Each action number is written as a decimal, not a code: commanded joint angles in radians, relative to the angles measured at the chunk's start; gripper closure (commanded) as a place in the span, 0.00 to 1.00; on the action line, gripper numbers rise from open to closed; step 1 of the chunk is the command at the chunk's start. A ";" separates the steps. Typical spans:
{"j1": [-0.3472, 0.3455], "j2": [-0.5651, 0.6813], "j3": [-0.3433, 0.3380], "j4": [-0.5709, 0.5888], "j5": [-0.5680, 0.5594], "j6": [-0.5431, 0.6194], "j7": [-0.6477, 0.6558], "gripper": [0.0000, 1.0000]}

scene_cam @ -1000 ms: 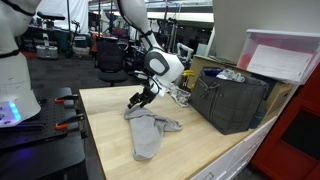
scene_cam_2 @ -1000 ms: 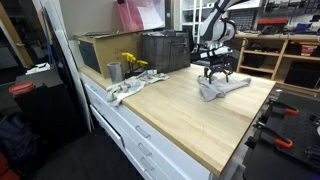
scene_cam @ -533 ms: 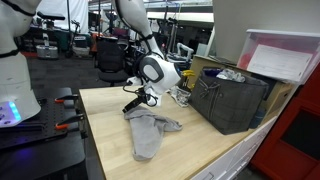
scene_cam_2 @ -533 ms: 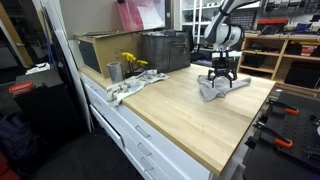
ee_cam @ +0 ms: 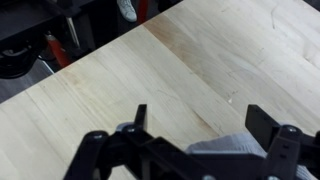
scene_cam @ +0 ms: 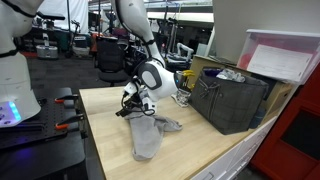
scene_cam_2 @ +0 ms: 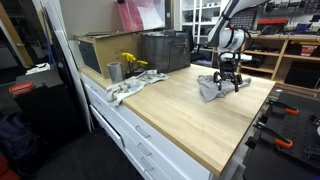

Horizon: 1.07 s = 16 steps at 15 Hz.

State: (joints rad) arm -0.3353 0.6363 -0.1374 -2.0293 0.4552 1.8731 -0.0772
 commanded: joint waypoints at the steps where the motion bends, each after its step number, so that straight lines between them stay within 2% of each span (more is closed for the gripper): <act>1: -0.016 0.018 0.009 0.033 -0.003 -0.054 -0.049 0.00; 13: -0.012 0.085 -0.024 0.146 -0.053 -0.049 -0.006 0.02; 14: -0.012 0.089 -0.024 0.150 -0.056 -0.049 -0.004 0.11; 15: -0.013 0.096 -0.022 0.156 -0.056 -0.048 -0.002 0.27; 16: -0.013 0.100 -0.021 0.158 -0.056 -0.047 0.000 0.32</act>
State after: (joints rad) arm -0.3411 0.7180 -0.1603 -1.9042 0.4141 1.8555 -0.1052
